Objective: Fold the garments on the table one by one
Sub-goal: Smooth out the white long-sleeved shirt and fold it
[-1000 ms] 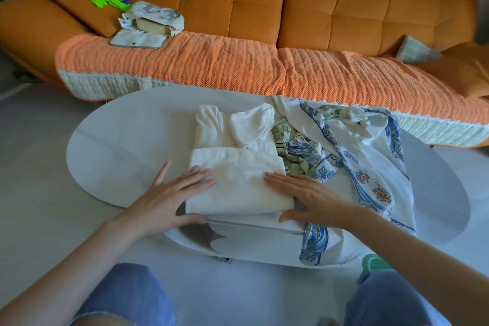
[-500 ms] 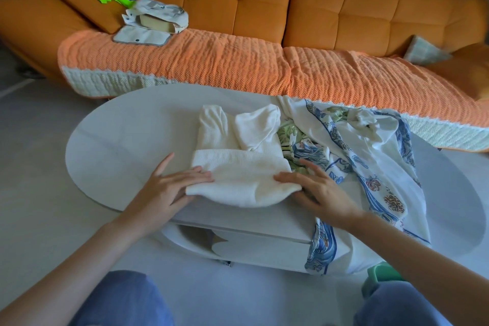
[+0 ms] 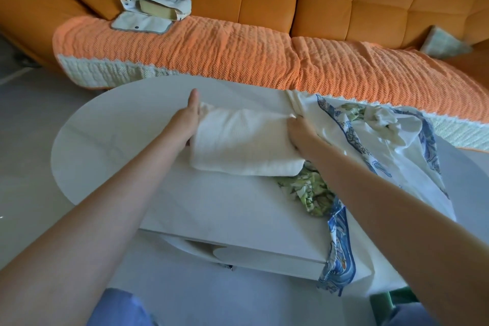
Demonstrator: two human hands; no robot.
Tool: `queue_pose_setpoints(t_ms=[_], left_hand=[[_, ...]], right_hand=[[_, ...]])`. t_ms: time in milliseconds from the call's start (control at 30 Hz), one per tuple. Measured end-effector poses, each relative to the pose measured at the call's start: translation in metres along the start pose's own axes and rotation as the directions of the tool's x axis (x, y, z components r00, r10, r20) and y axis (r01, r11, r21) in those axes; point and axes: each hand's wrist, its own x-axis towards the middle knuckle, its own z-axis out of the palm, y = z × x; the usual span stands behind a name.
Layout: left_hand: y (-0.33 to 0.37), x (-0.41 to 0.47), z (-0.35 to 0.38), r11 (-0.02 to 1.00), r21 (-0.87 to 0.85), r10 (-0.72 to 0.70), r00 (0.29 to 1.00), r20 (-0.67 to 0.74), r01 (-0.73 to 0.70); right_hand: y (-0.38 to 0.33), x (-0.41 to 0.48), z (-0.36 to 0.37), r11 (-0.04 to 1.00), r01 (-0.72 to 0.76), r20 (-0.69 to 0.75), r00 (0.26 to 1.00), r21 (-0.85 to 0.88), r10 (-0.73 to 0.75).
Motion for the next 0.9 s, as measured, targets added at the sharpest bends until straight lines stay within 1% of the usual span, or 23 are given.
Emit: queue_pose_setpoints(t_ms=[33, 67, 100, 133, 167, 233, 300, 367, 400, 433, 467, 500, 533, 567, 633, 667, 733, 767, 800, 833, 867, 900], left_hand=[[-0.002, -0.003, 0.000, 0.999, -0.034, -0.035, 0.998, 0.052, 0.036], [-0.004, -0.009, 0.000, 0.997, -0.068, -0.029, 0.996, 0.087, 0.035], [-0.009, -0.014, -0.001, 0.996, -0.091, 0.005, 0.995, 0.096, 0.003], [-0.015, -0.018, -0.001, 0.993, -0.105, 0.071, 0.993, 0.093, -0.061], [-0.023, -0.023, -0.001, 0.986, -0.098, 0.142, 0.987, 0.070, -0.135], [-0.037, -0.029, 0.004, 0.972, -0.030, 0.231, 0.973, 0.005, -0.231], [-0.038, -0.028, 0.011, 0.962, 0.082, 0.265, 0.961, -0.074, -0.259], [-0.030, -0.025, 0.017, 0.932, 0.222, 0.322, 0.935, -0.149, -0.286], [-0.026, -0.023, 0.021, 0.914, 0.290, 0.345, 0.922, -0.179, -0.285], [-0.023, -0.020, 0.024, 0.891, 0.351, 0.372, 0.906, -0.204, -0.287], [-0.022, -0.018, 0.028, 0.871, 0.398, 0.396, 0.891, -0.222, -0.288], [-0.021, -0.015, 0.031, 0.863, 0.427, 0.393, 0.890, -0.231, -0.270], [-0.022, -0.011, 0.034, 0.866, 0.439, 0.370, 0.898, -0.240, -0.239], [-0.023, -0.006, 0.037, 0.875, 0.446, 0.321, 0.915, -0.246, -0.188], [-0.025, 0.001, 0.041, 0.886, 0.453, 0.229, 0.941, -0.248, -0.096], [-0.025, 0.002, 0.043, 0.885, 0.460, 0.213, 0.944, -0.254, -0.076], [-0.028, 0.000, 0.043, 0.870, 0.487, 0.226, 0.940, -0.255, -0.077], [-0.029, -0.003, 0.040, 0.855, 0.507, 0.268, 0.930, -0.252, -0.109], [-0.031, -0.007, 0.036, 0.828, 0.531, 0.358, 0.899, -0.250, -0.182], [-0.032, -0.010, 0.032, 0.780, 0.551, 0.493, 0.834, -0.248, -0.297], [-0.033, -0.013, 0.028, 0.694, 0.583, 0.632, 0.745, -0.213, -0.423], [-0.035, -0.014, 0.024, 0.596, 0.616, 0.719, 0.683, -0.124, -0.515]], right_hand=[[-0.001, 0.002, 0.001, 0.987, -0.024, -0.026, 0.999, -0.161, 0.020], [0.004, 0.004, 0.002, 0.930, 0.048, -0.076, 0.994, -0.363, -0.081], [0.004, 0.004, 0.000, 0.954, 0.055, -0.104, 0.991, -0.294, -0.089], [0.006, 0.003, -0.002, 0.988, 0.059, -0.116, 0.990, -0.140, -0.075], [0.007, 0.000, -0.004, 0.995, 0.087, -0.131, 0.987, -0.047, -0.092], [0.007, -0.012, -0.007, 0.984, 0.170, -0.138, 0.977, 0.060, -0.161], [0.010, -0.027, -0.008, 0.965, 0.184, -0.053, 0.983, 0.186, -0.177], [0.015, -0.044, -0.011, 0.942, 0.250, 0.044, 0.963, 0.223, -0.266], [0.019, -0.049, -0.011, 0.928, 0.310, 0.059, 0.943, 0.204, -0.328], [0.023, -0.050, -0.011, 0.908, 0.382, 0.042, 0.918, 0.174, -0.395], [0.027, -0.047, -0.008, 0.887, 0.450, -0.009, 0.892, 0.103, -0.452], [0.030, -0.040, -0.004, 0.873, 0.488, -0.057, 0.872, 0.013, -0.487], [0.032, -0.032, 0.000, 0.871, 0.485, -0.093, 0.867, -0.077, -0.490], [0.032, -0.025, 0.005, 0.883, 0.447, -0.110, 0.880, -0.145, -0.463], [0.032, -0.013, 0.012, 0.916, 0.344, -0.108, 0.923, -0.207, -0.371], [0.032, -0.010, 0.014, 0.922, 0.316, -0.102, 0.933, -0.225, -0.345], [0.033, -0.013, 0.013, 0.922, 0.286, -0.084, 0.945, -0.263, -0.317], [0.033, -0.016, 0.009, 0.919, 0.277, -0.078, 0.948, -0.281, -0.309], [0.034, -0.019, 0.005, 0.906, 0.279, -0.081, 0.944, -0.318, -0.319], [0.032, -0.023, -0.001, 0.872, 0.297, -0.085, 0.931, -0.388, -0.355], [0.031, -0.027, -0.006, 0.821, 0.320, -0.072, 0.915, -0.473, -0.398], [0.030, -0.028, -0.010, 0.777, 0.343, -0.039, 0.904, -0.528, -0.425]])
